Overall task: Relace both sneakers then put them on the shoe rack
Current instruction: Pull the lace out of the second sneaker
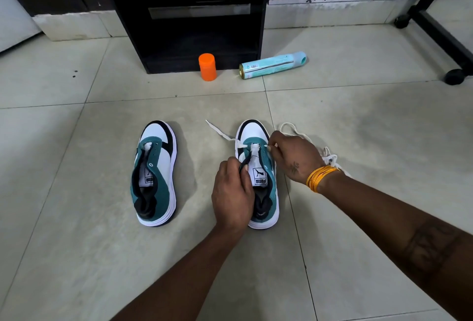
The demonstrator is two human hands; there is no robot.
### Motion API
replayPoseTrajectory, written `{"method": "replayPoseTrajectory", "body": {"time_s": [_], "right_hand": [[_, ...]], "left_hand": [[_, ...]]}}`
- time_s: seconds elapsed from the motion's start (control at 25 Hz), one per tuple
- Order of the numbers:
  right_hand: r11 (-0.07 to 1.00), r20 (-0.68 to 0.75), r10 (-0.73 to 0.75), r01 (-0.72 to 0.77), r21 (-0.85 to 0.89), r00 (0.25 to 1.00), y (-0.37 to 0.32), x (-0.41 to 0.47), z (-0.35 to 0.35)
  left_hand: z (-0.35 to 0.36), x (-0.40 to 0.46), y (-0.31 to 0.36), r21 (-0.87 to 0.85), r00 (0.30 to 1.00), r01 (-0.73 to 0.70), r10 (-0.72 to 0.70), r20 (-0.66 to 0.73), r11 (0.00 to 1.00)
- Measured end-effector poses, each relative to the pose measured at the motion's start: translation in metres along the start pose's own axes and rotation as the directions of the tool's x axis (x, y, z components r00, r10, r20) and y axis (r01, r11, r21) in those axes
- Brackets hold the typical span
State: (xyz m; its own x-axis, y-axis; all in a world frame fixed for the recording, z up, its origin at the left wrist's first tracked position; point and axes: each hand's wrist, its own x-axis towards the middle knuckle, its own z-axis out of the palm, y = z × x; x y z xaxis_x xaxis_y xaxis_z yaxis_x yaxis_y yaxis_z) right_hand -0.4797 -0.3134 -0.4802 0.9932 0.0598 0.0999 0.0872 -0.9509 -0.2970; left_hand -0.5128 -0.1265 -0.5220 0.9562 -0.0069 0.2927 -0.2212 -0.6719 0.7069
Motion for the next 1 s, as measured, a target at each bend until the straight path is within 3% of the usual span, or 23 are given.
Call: {"method": "replayPoseTrajectory", "body": {"time_s": [0.08, 0.16, 0.24, 0.32, 0.48, 0.6, 0.68, 0.76, 0.84, 1.0], "right_hand": [[0.995, 0.054, 0.023, -0.017, -0.1, 0.998, -0.002, -0.001, 0.001], [0.945, 0.173, 0.07, -0.01, -0.326, 0.983, 0.002, -0.002, -0.001], [0.871, 0.335, 0.218, -0.028, -0.491, 0.917, 0.01, -0.003, -0.002], [0.886, 0.352, 0.28, -0.099, -0.454, 0.893, 0.018, -0.005, -0.006], [1.0, 0.069, 0.027, -0.027, 0.002, 0.997, 0.011, -0.002, -0.003], [0.991, 0.051, 0.006, 0.002, -0.136, 0.999, 0.004, -0.002, 0.004], [0.929, 0.126, 0.115, -0.062, -0.366, 0.985, 0.01, -0.007, 0.006], [0.88, 0.253, 0.261, -0.122, -0.459, 0.931, 0.019, -0.009, 0.003], [0.908, 0.272, 0.273, -0.155, -0.388, 0.923, 0.024, -0.008, -0.001], [0.976, 0.045, 0.093, -0.083, -0.2, 0.995, 0.006, -0.004, -0.003]], "left_hand": [[0.0, -0.002, 0.0, -0.018, 1.0, 0.012, -0.012, -0.007, 1.0], [0.0, -0.003, 0.002, -0.026, 1.0, 0.025, -0.025, -0.016, 0.999], [0.001, -0.003, 0.002, -0.027, 1.0, 0.026, -0.026, -0.017, 0.999], [0.001, -0.004, 0.002, -0.025, 1.0, 0.019, -0.019, -0.011, 1.0], [0.001, -0.002, 0.0, -0.035, 1.0, 0.018, -0.018, -0.006, 0.999], [0.001, -0.003, 0.002, -0.032, 0.999, 0.033, -0.034, -0.008, 0.999], [0.001, -0.004, 0.003, -0.039, 0.999, 0.035, -0.036, -0.008, 0.999], [0.001, -0.004, 0.003, -0.029, 0.999, 0.039, -0.039, 0.0, 0.999], [0.0, -0.003, 0.003, -0.023, 0.999, 0.044, -0.044, 0.01, 0.999], [-0.001, -0.001, 0.004, -0.017, 0.999, 0.039, -0.039, 0.018, 0.999]]}}
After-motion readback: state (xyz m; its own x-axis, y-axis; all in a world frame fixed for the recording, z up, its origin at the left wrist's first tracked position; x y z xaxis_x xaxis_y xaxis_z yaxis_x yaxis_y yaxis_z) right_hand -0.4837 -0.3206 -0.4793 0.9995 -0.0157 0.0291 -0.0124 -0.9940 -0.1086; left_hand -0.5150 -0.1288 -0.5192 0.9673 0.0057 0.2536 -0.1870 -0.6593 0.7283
